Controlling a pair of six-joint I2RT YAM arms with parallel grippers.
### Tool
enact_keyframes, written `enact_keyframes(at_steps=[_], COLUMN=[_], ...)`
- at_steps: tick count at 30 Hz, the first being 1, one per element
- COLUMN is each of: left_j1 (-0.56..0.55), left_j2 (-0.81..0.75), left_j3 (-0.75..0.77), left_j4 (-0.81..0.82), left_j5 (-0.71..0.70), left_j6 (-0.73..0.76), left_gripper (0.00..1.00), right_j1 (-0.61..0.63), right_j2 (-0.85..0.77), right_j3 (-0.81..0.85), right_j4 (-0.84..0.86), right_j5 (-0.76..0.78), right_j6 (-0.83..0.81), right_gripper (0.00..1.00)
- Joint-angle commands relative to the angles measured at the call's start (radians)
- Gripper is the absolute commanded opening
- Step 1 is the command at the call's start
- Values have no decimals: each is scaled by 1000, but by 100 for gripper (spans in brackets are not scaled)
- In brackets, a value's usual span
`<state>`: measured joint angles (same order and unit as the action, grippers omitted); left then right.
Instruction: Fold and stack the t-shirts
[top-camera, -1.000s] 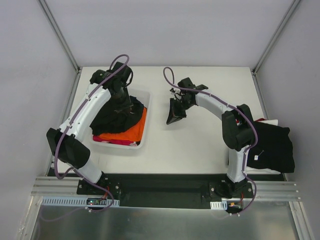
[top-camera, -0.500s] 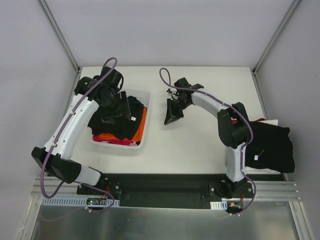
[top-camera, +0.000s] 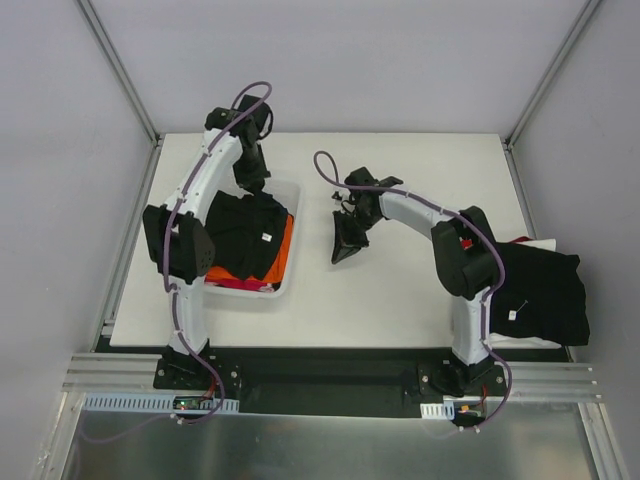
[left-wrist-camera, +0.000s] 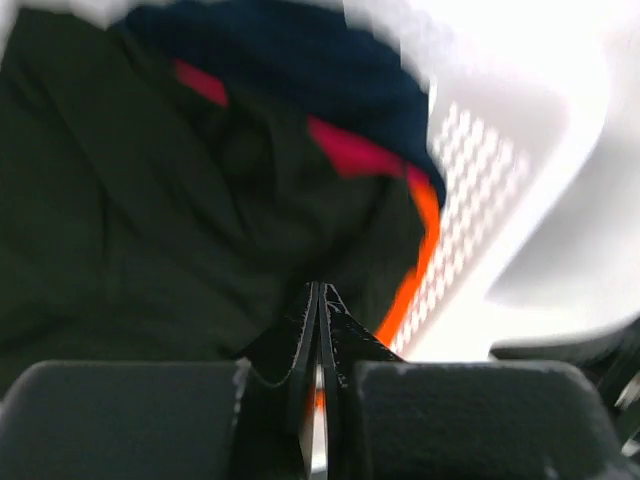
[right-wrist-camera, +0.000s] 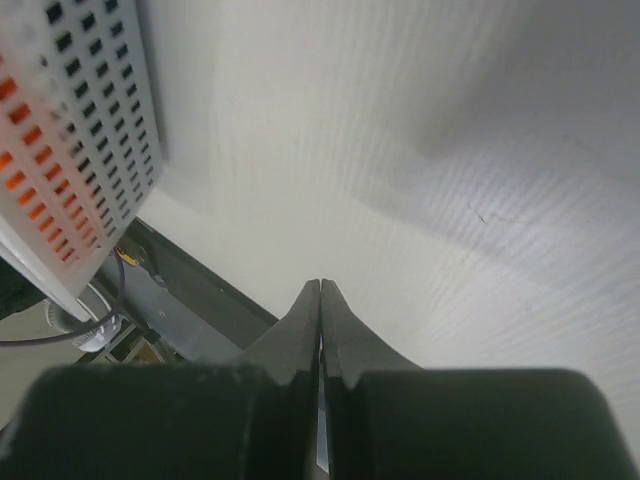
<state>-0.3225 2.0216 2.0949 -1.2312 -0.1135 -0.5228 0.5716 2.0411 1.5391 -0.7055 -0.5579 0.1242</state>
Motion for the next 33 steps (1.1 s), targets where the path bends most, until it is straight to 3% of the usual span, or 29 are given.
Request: enact_keyframes(at_steps=[1,6,10,21,33], left_j1=[131,223,260,433,664], left_j2=[107,276,341,368,368], left_j3=[148,250,238,197,175], left_j4=[73,96,113,148,125], left_j5=[40,112,112,138,71], left_j6=[27,29,50,84,122], left_gripper=[0,0,0,0,0], right_j1=[1,1,-1,-1,2], right_j2=[-119,-168,-170,-116,-125], right_j3=[-59,-91,-80,9,-60], right_j4=[-23,-38,-74,-157,-117], right_j5=[39,64,75,67,26], right_j6=[-21,-23,-40,-66,-34], right_gripper=[1,1,1,1,1])
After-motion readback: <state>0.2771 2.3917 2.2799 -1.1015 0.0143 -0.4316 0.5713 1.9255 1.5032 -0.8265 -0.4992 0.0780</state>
